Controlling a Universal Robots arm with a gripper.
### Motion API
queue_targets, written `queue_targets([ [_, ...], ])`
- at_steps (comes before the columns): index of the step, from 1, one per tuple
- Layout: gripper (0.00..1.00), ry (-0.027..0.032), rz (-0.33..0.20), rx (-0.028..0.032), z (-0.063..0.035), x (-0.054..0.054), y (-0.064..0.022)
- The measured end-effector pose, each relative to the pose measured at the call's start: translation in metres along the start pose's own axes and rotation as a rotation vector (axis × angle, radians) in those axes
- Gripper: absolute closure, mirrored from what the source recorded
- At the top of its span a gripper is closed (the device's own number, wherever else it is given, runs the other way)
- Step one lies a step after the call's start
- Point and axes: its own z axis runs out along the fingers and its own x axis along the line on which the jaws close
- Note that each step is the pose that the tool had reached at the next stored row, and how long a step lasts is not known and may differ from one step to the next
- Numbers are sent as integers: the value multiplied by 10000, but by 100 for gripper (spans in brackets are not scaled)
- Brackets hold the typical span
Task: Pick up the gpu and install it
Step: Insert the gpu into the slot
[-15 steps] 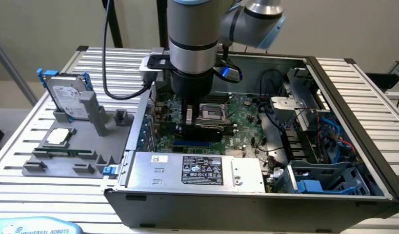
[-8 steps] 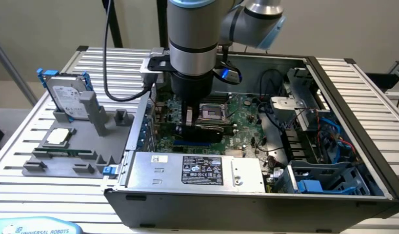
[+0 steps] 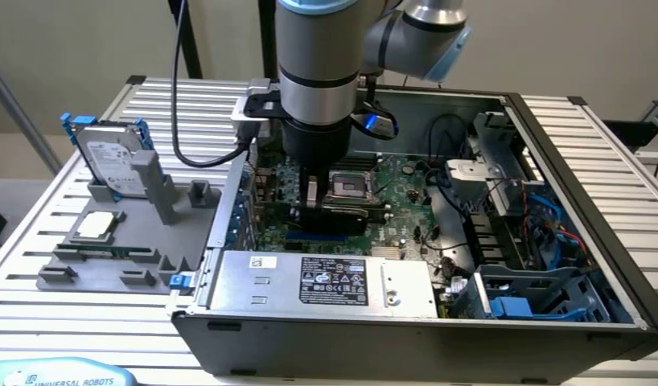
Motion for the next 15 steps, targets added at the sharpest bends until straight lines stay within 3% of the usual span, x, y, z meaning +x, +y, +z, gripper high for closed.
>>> queue_targets([
  [10, 74, 99, 2, 3, 24, 0, 3],
  [15, 74, 107, 2, 4, 43, 0, 5],
])
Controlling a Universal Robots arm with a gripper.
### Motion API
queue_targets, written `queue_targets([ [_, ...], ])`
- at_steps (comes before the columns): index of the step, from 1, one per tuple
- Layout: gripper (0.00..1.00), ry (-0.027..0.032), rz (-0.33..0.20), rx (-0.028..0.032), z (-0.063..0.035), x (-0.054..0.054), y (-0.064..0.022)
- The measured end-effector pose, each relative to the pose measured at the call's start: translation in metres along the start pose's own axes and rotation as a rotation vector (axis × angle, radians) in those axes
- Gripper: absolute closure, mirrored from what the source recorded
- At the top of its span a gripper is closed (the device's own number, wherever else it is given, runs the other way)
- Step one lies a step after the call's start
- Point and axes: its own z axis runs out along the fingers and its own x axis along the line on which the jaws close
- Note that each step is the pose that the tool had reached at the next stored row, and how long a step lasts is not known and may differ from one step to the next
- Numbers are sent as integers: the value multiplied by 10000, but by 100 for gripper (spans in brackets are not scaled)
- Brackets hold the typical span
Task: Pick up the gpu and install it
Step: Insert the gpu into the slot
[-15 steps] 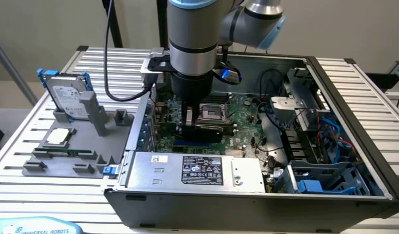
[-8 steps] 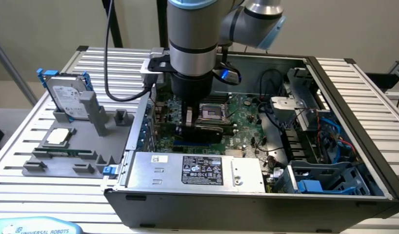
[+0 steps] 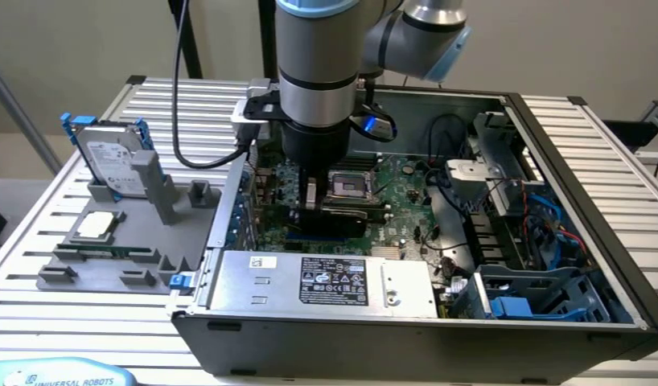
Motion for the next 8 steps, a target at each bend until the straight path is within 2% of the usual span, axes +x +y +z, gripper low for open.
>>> queue_targets([
  [8, 74, -6, -2, 3, 3, -14, 8],
])
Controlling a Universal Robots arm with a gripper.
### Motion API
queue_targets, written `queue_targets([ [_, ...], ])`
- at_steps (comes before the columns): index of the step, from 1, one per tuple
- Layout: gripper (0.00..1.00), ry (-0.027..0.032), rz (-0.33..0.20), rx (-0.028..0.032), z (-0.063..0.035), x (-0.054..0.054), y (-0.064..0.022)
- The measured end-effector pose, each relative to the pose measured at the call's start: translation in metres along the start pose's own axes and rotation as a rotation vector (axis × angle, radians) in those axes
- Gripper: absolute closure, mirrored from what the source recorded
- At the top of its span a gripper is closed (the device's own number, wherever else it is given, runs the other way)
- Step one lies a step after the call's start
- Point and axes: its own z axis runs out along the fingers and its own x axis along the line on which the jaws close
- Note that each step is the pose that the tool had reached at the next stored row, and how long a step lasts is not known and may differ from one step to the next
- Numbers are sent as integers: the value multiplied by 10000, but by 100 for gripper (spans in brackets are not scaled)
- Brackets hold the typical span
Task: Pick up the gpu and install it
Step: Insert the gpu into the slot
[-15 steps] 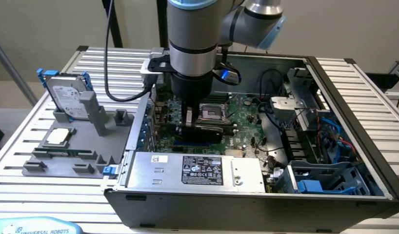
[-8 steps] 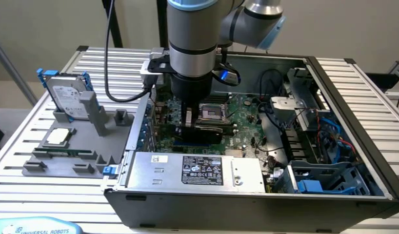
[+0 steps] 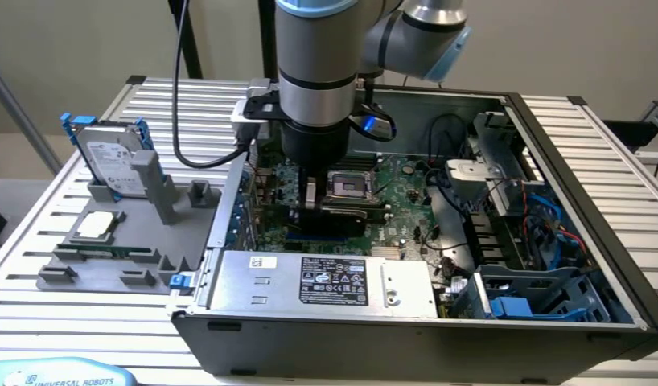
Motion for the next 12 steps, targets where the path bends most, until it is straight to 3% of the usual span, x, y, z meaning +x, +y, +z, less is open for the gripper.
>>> queue_targets([
  [12, 74, 8, 1, -1, 10, -6, 20],
])
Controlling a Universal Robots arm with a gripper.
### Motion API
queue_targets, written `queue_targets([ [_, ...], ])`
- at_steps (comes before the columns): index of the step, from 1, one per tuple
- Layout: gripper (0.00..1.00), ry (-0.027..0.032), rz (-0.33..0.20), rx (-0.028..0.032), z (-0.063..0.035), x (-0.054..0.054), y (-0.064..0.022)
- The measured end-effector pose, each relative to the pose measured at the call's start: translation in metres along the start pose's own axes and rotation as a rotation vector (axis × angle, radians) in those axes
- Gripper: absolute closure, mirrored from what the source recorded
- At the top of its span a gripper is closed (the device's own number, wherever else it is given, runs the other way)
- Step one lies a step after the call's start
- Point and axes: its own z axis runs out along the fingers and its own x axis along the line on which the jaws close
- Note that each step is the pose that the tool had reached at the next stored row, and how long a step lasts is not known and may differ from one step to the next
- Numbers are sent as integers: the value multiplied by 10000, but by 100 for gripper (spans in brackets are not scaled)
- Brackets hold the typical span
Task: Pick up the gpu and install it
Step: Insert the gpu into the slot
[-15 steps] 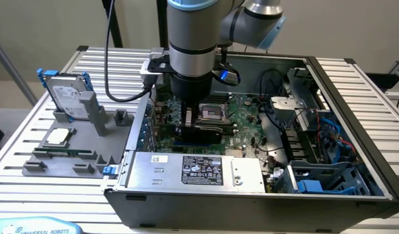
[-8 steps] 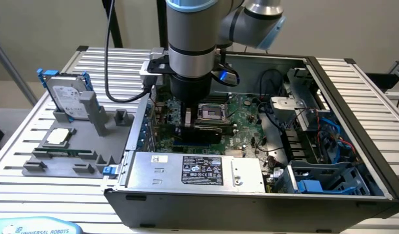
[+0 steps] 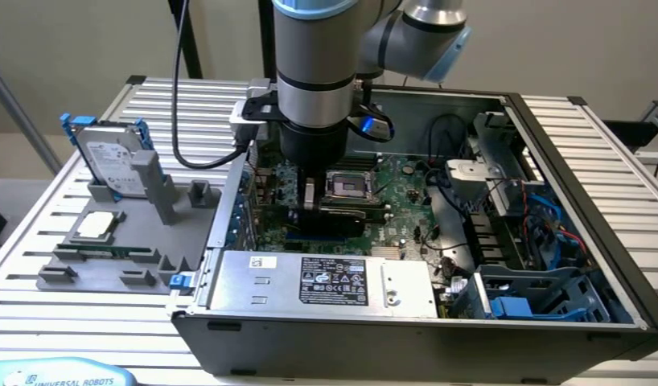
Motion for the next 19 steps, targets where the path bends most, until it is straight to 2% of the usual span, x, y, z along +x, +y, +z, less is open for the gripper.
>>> queue_targets([
  [19, 74, 8, 0, -1, 43, -29, 1],
])
